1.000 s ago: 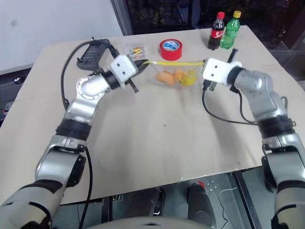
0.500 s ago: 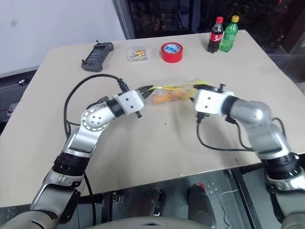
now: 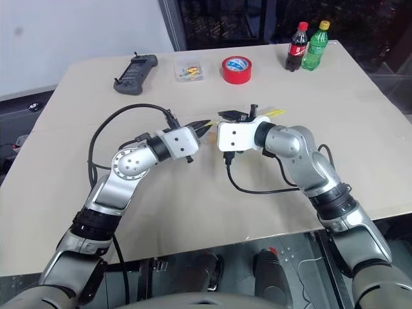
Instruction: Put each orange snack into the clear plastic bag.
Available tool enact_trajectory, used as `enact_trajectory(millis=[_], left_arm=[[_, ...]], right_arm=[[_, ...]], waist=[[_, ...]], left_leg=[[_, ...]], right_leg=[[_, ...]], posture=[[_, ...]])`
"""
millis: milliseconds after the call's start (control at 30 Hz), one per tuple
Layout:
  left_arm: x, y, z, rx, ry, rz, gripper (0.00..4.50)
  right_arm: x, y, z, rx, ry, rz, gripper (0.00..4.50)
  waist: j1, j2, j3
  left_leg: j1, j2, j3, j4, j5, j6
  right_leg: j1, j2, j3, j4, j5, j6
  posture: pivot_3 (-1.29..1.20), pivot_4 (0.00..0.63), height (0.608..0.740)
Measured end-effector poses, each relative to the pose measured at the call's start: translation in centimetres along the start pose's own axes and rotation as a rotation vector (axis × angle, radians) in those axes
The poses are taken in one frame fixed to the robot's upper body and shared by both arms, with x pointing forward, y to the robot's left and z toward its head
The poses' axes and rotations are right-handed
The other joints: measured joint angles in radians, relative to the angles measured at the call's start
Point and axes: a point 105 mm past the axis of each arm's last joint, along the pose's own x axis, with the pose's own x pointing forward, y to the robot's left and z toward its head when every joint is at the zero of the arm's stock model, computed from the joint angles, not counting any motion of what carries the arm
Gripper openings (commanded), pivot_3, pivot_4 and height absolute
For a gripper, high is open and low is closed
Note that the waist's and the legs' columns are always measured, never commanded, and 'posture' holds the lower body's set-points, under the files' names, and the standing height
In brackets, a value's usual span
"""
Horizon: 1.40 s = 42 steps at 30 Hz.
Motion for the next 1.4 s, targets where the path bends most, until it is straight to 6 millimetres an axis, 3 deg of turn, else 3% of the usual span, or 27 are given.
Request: enact_trajectory(millis=[733, 800, 1133, 1300, 1400], left_arm=[[-0.2, -0.5, -0.5, -0.027, 0.024, -0.017, 0.00], [-0.2, -0.5, -0.5, -0.028, 0.023, -0.017, 0.00], [-0.2, -0.4, -0.5, -0.039, 0.016, -0.012, 0.00], [-0.1, -0.4, -0.1, -0.059, -0.011, -0.003, 0.00], [-0.2, -0.3, 0.1, -0.060, -0.022, -0.001, 0.00]], right_arm=[[0.1, 0.3, 0.6, -0.012, -0.024, 0.023, 0.66], [0.1, 0.3, 0.6, -0.011, -0.026, 0.024, 0.04], [0.1, 0.3, 0.5, -0.010, -0.024, 0.024, 0.04], [-0.9, 0.4, -0.3, -0.012, 0.005, 0.024, 0.04], [-2.7, -0.3, -2.3, -0.015, 0.083, -0.005, 0.04]], waist=[[0.000, 0.000, 0.000], [-0.001, 0.000, 0.000], [0.000, 0.000, 0.000], [0.002, 0.000, 0.000], [0.006, 0.000, 0.000]], left_leg=[[0.000, 0.000, 0.000, 0.000, 0.000, 0.000], [0.000, 0.000, 0.000, 0.000, 0.000, 0.000], [0.000, 0.000, 0.000, 0.000, 0.000, 0.000], [0.000, 0.000, 0.000, 0.000, 0.000, 0.000], [0.000, 0.000, 0.000, 0.000, 0.000, 0.000]], right_leg=[[0.000, 0.000, 0.000, 0.000, 0.000, 0.000], [0.000, 0.000, 0.000, 0.000, 0.000, 0.000], [0.000, 0.000, 0.000, 0.000, 0.000, 0.000], [0.000, 0.000, 0.000, 0.000, 0.000, 0.000], [0.000, 0.000, 0.000, 0.000, 0.000, 0.000]], posture=[[0.00, 0.150, 0.740], [0.00, 0.150, 0.740], [0.00, 0.150, 0.740], [0.00, 0.150, 0.740], [0.00, 0.150, 0.740]])
